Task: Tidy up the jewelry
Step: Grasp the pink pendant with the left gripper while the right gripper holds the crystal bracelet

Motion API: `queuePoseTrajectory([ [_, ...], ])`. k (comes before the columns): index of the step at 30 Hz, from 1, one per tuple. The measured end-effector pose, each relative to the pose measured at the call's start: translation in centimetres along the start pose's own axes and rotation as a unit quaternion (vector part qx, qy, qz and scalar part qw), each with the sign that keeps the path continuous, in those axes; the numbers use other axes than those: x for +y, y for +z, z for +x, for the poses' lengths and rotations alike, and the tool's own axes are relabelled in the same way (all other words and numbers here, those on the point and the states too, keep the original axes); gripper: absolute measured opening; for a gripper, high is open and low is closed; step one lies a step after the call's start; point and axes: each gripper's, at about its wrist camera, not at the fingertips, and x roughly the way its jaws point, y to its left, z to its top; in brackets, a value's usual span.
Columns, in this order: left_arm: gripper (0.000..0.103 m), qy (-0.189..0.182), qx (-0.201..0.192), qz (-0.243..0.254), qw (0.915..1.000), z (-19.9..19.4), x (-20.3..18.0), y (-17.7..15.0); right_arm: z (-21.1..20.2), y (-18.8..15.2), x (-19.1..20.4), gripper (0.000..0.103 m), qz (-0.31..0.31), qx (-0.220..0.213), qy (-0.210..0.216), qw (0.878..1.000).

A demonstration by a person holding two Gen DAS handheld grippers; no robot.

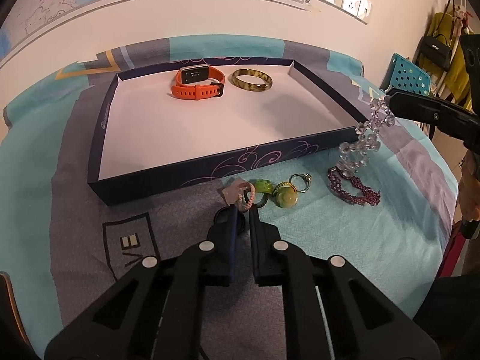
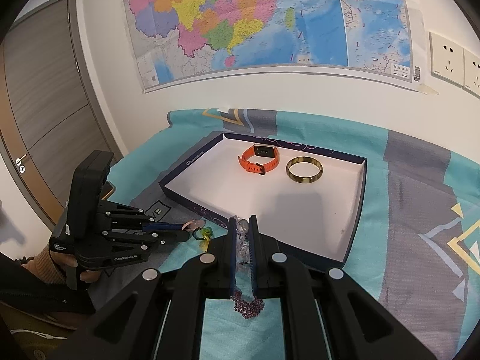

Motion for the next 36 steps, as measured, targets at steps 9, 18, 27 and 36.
queuePoseTrajectory([
  [9, 0.040, 0.002, -0.020, 0.007, 0.9998, -3.0, 0.6, -1.2, 0.3, -0.1, -0.3, 0.006, 0.007, 0.001, 0.001, 1.000],
  [18, 0.036, -0.003, -0.023, 0.026, 0.9994, -1.7, -0.3, 0.3, 0.3, -0.1, -0.3, 0.006, 0.009, 0.003, 0.000, 1.000],
  [27, 0.004, -0.001, -0.014, 0.022, 0.9997, -0.2, -0.3, 0.9, 0.6, -0.3, -0.8, 0.006, 0.015, 0.006, -0.001, 1.000],
  [36, 0.004, -0.013, -0.031, 0.015, 0.9993, -1.7, -0.2, 1.7, 0.3, 0.3, -0.9, 0.006, 0.012, -0.003, -0.004, 1.000],
])
